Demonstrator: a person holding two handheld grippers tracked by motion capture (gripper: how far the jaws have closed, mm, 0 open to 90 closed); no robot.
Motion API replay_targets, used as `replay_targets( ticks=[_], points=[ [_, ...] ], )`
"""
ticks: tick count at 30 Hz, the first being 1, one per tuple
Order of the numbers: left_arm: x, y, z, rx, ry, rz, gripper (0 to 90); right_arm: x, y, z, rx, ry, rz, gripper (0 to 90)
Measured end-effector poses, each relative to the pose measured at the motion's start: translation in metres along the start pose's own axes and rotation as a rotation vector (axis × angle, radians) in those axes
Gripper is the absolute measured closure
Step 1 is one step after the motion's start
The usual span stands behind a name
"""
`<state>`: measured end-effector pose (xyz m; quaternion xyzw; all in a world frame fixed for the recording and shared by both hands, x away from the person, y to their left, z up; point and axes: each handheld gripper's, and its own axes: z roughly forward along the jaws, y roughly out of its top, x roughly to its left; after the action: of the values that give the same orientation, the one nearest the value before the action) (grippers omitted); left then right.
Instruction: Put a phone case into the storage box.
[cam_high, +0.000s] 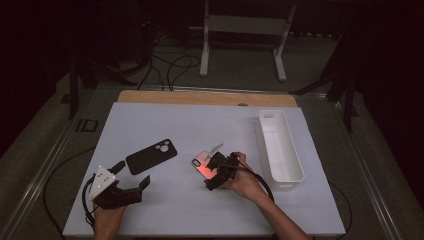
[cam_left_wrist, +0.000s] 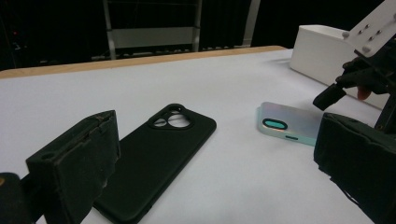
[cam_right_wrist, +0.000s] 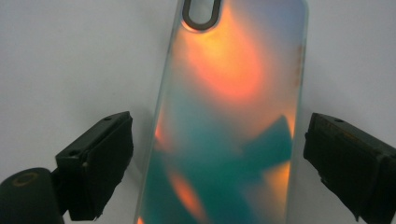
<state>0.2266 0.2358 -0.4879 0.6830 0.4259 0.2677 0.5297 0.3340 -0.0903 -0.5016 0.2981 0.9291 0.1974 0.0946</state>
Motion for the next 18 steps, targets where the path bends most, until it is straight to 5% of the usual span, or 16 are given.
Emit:
replay_targets(
  ticks=[18],
  points=[
    [-0.0006,-0.0003,0.0011,0.004,-0.001,0.0,0.6,-0.0031,-0.0067,0.0051,0.019,0.023,0.038,9.3]
  ],
)
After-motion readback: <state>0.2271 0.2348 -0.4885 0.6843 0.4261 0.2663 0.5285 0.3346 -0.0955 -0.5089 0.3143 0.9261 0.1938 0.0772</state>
